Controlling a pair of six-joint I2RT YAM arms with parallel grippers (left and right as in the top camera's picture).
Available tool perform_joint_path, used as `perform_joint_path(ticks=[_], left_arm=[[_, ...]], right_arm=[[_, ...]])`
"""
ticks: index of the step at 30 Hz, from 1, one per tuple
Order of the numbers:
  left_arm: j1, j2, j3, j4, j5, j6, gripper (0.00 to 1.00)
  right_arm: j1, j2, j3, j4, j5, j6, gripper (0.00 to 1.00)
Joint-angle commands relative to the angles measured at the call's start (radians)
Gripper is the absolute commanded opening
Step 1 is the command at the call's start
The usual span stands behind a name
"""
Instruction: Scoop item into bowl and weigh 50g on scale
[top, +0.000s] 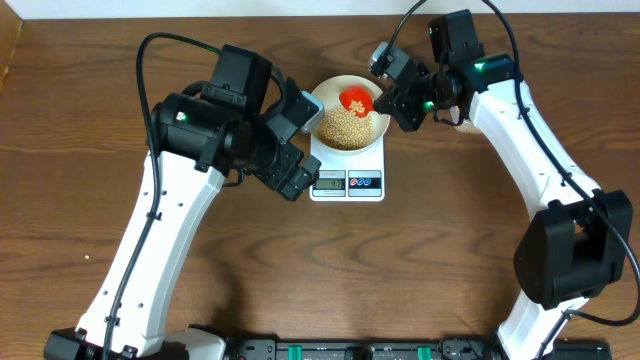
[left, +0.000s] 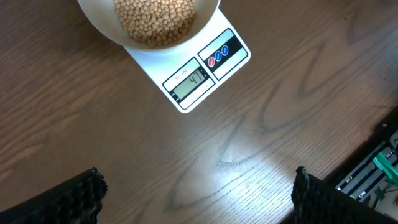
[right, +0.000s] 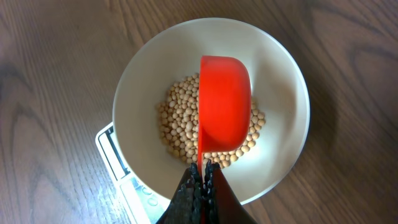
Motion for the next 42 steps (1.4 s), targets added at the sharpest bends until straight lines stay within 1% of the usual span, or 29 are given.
perform_joint_path(ticks=[1,42], left_arm=[[0.000,-0.016,0.010,0.000,-0.006,-0.010,0.98],[0.000,-0.016,0.010,0.000,-0.006,-0.010,0.98]], right_arm=[[-0.002,-0.009,0.027,0.002,-0.006,-0.019,0.01],[-0.001,-0.009,0.027,0.008,0.054,-0.068,0.01]])
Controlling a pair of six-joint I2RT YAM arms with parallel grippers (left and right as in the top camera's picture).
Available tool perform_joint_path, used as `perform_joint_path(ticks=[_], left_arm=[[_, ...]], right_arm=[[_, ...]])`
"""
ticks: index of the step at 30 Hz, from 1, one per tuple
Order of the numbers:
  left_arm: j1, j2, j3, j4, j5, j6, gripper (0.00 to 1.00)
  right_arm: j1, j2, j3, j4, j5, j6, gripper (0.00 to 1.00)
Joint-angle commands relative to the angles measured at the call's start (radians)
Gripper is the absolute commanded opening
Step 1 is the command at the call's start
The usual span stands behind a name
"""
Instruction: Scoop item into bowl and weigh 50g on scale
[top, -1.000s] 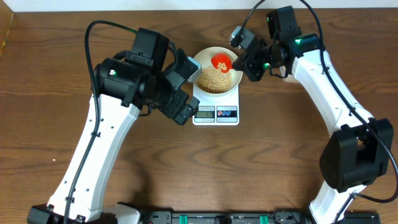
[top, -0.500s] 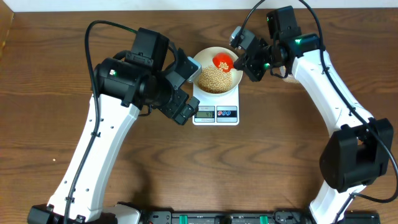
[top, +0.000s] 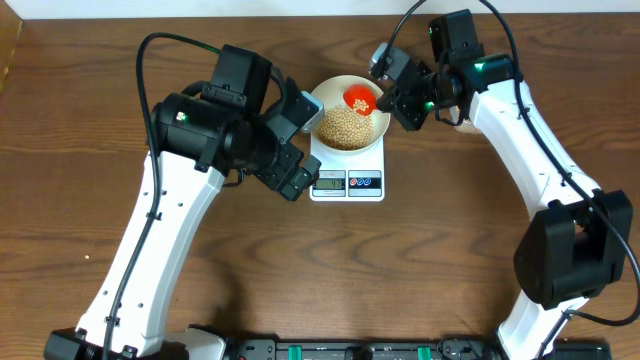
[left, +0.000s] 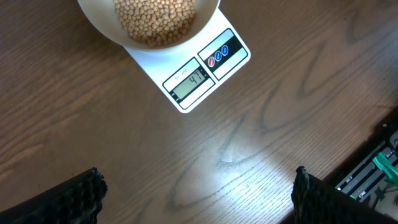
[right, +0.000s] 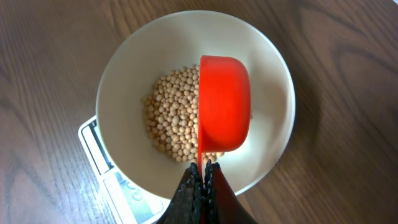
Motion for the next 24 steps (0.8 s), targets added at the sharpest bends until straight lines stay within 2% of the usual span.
perform_joint_path(ticks=[1,24], left_arm=[[0.000,-0.016,0.010,-0.001,-0.006,-0.010,0.98],[0.000,-0.016,0.010,0.000,-0.006,-0.010,0.98]], right_arm=[[-0.001,-0.009,0.027,0.004,0.004,-0.020,0.01],[-0.002,-0.009,0.027,0.005,-0.005,0.000,0.01]])
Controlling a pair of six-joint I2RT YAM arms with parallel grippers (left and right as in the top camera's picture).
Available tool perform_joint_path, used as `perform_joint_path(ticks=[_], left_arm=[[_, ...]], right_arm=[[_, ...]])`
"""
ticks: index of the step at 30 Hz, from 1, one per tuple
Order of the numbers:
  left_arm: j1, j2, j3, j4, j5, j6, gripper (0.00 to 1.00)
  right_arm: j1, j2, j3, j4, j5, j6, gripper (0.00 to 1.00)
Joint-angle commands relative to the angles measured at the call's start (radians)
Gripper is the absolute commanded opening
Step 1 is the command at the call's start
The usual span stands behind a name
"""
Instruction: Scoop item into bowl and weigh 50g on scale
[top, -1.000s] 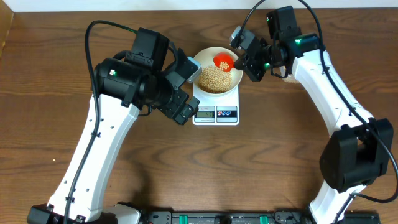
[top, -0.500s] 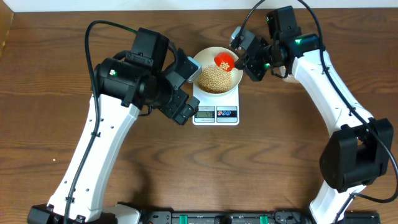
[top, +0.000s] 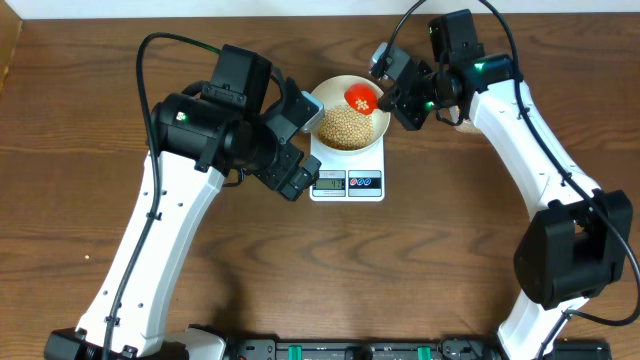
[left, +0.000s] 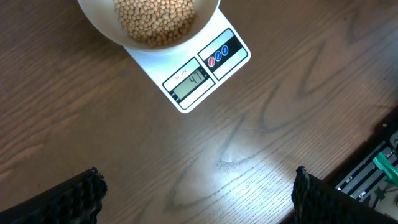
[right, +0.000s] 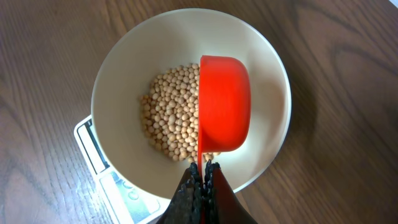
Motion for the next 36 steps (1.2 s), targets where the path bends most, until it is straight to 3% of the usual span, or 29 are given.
perform_joint_path(ticks=[1,36], left_arm=[[0.000,-0.016,0.010,0.000,-0.006,-0.010,0.98],[0.000,-0.016,0.010,0.000,-0.006,-0.010,0.98]], right_arm=[[-0.002,-0.009,0.027,0.004,-0.020,0.008,0.01],[-0.016,-0.009,0.027,0.009,-0.094,0.061,0.01]])
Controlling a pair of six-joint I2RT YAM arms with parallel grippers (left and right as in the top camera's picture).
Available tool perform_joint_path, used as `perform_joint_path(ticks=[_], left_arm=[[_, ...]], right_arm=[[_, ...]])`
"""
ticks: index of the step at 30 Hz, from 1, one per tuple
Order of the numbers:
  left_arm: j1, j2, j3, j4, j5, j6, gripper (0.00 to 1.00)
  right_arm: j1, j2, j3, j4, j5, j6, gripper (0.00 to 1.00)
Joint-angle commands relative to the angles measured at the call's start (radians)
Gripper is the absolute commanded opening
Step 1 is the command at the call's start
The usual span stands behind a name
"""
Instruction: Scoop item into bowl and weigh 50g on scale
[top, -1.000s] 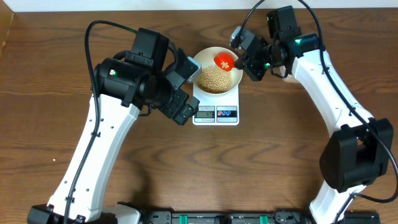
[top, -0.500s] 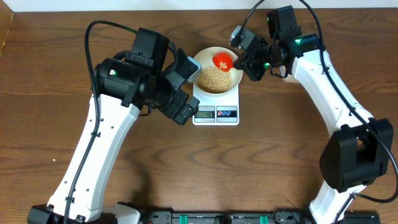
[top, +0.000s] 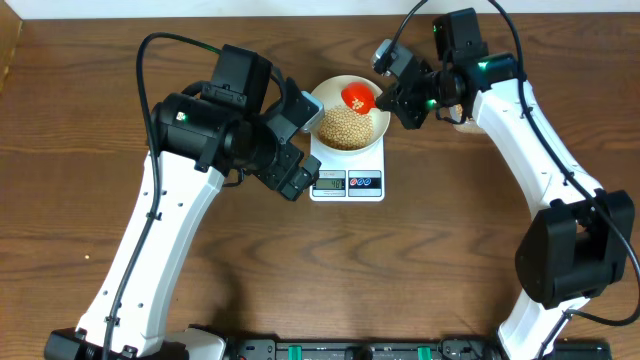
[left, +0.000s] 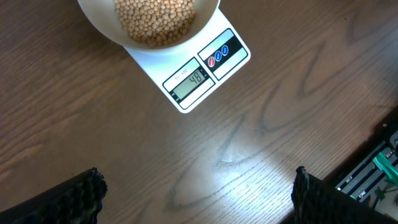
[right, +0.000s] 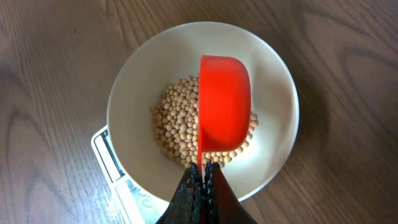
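Note:
A white bowl of tan beans sits on a white scale; its display reads 48. My right gripper is shut on the handle of a red scoop, held above the bowl's right side with its underside toward the wrist camera. In the overhead view the scoop hangs over the bowl's far right part. My left gripper is open over bare table in front of the scale, with nothing between its fingers.
The brown wooden table spreads around the scale. A black rail with connectors runs along the near edge. A tan object sits mostly hidden behind my right arm.
The scale reading has gone from 47 to 48. The right gripper and scoop have shifted slightly over the bowl. The left arm has not moved.
The red scoop was held over the bowl at every earlier moment, shifting a little each time, while the scale showed 47. The left gripper stayed open over the table. Now the scale shows 48.

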Motion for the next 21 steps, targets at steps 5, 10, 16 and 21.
perform_joint_path(ticks=[5,10,16,21], left_arm=[[0.000,-0.016,0.010,0.000,-0.007,-0.010,0.98],[0.000,-0.016,0.010,0.000,-0.006,-0.010,0.98],[0.000,-0.016,0.010,-0.001,-0.006,-0.010,0.98],[0.000,-0.016,0.010,0.000,-0.006,-0.010,0.98]], right_arm=[[-0.005,-0.009,0.027,0.001,-0.026,0.013,0.01],[-0.006,-0.009,0.027,0.003,-0.038,0.033,0.01],[-0.025,-0.009,0.027,0.018,-0.082,0.073,0.01],[-0.063,-0.009,0.027,0.031,-0.156,0.103,0.01]])
